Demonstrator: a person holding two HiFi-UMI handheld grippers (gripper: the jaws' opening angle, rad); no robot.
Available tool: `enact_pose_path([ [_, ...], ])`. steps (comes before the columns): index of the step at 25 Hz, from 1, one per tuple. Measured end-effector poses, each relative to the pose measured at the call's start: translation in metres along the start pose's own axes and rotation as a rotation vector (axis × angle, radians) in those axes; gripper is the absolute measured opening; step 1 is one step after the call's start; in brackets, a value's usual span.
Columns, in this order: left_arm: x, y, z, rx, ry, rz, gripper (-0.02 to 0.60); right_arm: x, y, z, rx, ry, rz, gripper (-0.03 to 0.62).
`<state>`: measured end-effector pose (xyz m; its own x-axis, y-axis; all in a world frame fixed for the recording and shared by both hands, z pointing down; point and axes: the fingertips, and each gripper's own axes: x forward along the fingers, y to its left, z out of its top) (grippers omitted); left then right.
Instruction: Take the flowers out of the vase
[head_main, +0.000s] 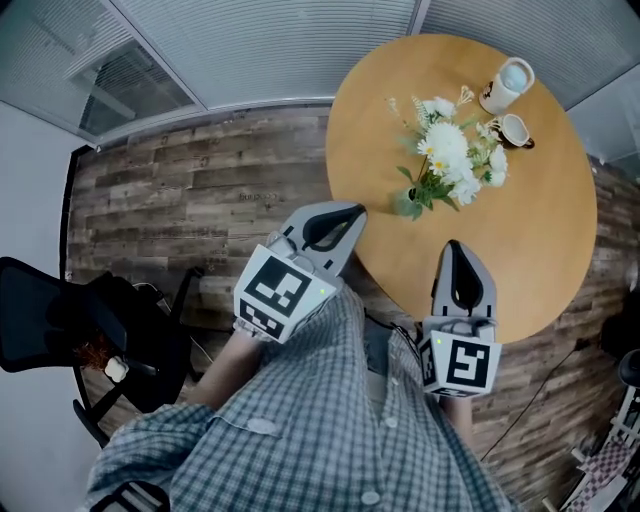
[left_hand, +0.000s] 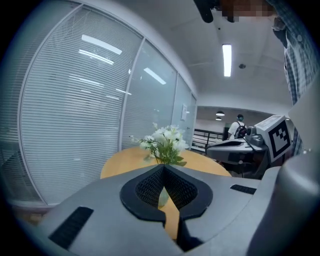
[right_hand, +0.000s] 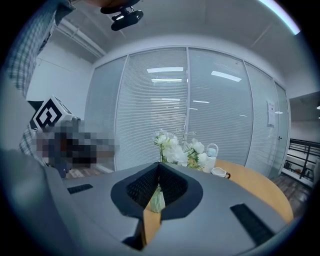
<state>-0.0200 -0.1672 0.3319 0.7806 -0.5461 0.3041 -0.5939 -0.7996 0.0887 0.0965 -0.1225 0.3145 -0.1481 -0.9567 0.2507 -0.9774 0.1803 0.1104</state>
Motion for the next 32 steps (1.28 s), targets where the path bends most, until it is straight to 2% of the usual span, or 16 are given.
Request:
enact_pose_path([
  [2,0.003,0.003,-0.002,-0.011,0.008,-0.011,0.006,0.002,-0.002,-0.002,0.014,0.015,-0.013,0.009],
  [6,0.011,0.004,-0.005,-0.014,0.006,-0.043,0.008,0.009,-0.003,-0.005,0.001,0.037,0.016,0.009],
  [9,0.019,-0.004,-0.006,0.033,-0.004,-0.098,0.008,0.017,-0.004,-0.010,-0.013,0.054,0.050,0.009],
  [13,0.039,-0.009,-0.018,0.119,0.056,-0.088,0.008,0.025,-0.007,-0.015,-0.015,0.060,0.114,0.009],
  [18,0.064,-0.012,-0.044,0.161,0.144,-0.083,0.010,0.031,-0.011,-0.026,-0.017,0.094,0.160,0.009],
  [21,0.077,-0.019,-0.061,0.188,0.204,-0.110,0.113,0.033,-0.012,-0.034,-0.023,0.119,0.177,0.009],
  [32,0.125,-0.013,-0.105,0.251,0.264,-0.108,0.251,0.034,-0.015,-0.060,-0.015,0.195,0.183,0.009],
])
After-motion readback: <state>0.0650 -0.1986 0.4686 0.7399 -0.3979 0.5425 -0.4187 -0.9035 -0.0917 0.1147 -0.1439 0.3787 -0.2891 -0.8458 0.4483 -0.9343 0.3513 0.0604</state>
